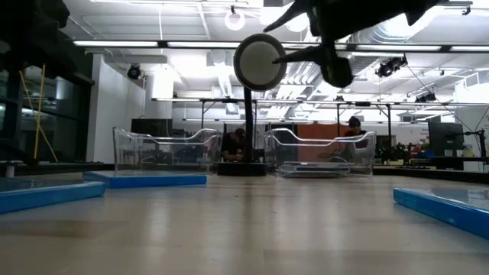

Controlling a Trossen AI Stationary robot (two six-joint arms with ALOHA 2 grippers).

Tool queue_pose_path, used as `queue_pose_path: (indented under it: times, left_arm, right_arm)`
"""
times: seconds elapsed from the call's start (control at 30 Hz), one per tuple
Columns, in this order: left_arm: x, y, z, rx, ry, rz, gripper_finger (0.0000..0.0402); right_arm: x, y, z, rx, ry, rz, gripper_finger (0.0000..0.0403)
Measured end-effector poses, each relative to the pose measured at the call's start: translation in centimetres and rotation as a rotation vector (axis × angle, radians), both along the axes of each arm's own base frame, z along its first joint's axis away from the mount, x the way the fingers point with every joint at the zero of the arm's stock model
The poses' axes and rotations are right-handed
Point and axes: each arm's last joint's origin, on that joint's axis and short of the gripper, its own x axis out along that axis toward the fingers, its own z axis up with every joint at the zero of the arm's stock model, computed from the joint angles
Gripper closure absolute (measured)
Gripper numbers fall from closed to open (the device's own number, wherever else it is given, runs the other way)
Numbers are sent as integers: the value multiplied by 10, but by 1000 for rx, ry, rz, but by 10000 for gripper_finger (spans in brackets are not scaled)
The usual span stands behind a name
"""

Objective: Pick & place jewel cases by type
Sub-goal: Put the top left blue CD case into the left transparent bin

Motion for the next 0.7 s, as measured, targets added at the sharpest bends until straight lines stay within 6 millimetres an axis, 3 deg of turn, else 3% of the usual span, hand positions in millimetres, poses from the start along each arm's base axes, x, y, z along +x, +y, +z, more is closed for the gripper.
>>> queue_pose_path:
  times: [0.17, 0.33, 0.7]
  left_arm:
    - [3, -3, -3, -30, -6, -63, 402]
    - [11, -11, -23, -92, -31, -78, 402]
    - [25, -22, -77, -269, -146, 0, 402]
  right_arm:
    - [27, 3, -1, -29, 19, 2, 204]
    - [45, 2, -6, -25, 62, 26, 204]
    - [48, -6, -11, 1, 96, 90, 203]
